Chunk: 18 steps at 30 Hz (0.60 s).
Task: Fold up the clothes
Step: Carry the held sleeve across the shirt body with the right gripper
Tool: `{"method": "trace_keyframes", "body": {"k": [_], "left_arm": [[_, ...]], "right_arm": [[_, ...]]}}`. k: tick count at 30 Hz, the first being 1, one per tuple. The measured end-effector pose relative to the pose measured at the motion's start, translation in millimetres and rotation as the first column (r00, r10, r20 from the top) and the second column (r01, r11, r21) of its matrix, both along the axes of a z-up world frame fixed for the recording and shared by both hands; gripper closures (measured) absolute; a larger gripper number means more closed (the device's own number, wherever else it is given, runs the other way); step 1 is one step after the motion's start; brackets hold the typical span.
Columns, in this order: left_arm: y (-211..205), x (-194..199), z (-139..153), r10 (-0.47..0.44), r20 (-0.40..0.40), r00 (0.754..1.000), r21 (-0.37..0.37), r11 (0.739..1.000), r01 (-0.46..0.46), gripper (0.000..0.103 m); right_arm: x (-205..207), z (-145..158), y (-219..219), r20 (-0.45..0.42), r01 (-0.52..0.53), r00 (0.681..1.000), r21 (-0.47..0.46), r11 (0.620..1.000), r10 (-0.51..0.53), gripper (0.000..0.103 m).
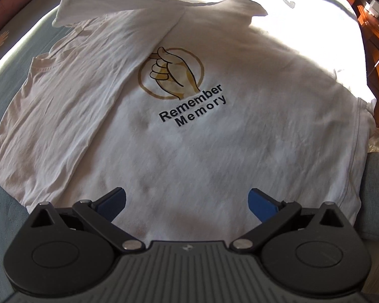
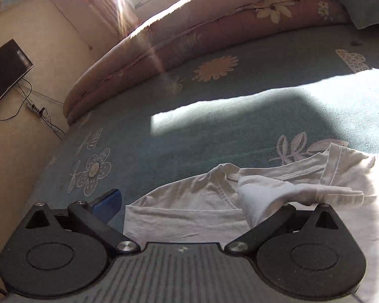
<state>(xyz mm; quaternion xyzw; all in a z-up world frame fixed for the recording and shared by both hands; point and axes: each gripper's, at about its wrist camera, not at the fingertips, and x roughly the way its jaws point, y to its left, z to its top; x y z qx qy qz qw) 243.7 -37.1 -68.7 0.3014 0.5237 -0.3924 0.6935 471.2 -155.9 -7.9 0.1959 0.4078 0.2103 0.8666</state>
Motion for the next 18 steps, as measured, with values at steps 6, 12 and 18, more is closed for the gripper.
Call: {"method": "trace_keyframes", "body": {"k": [6, 12, 18], "left_arm": [[9.2, -2.9, 0.8, 0.017, 0.002, 1.000, -0.004, 1.000, -0.017, 0.001], [19.4, -4.1, -0.2, 0.039, 0.003, 0.999, -0.002, 0.999, -0.039, 0.001], [28.9, -4.5, -1.1, 0.057, 0.007, 0.998, -0.002, 0.998, -0.057, 0.001]], "right_arm": [[-0.9, 0.0, 27.9, 0.019, -0.064, 0.998, -0.046, 0.997, 0.065, 0.000], [4.0, -12.3, 52.6, -0.016, -0.130, 0.991, -0.146, 0.981, 0.129, 0.000], [-0.4, -55.0, 86.6, -0.167, -0.292, 0.956, -0.488, 0.822, 0.241, 0.000]]}}
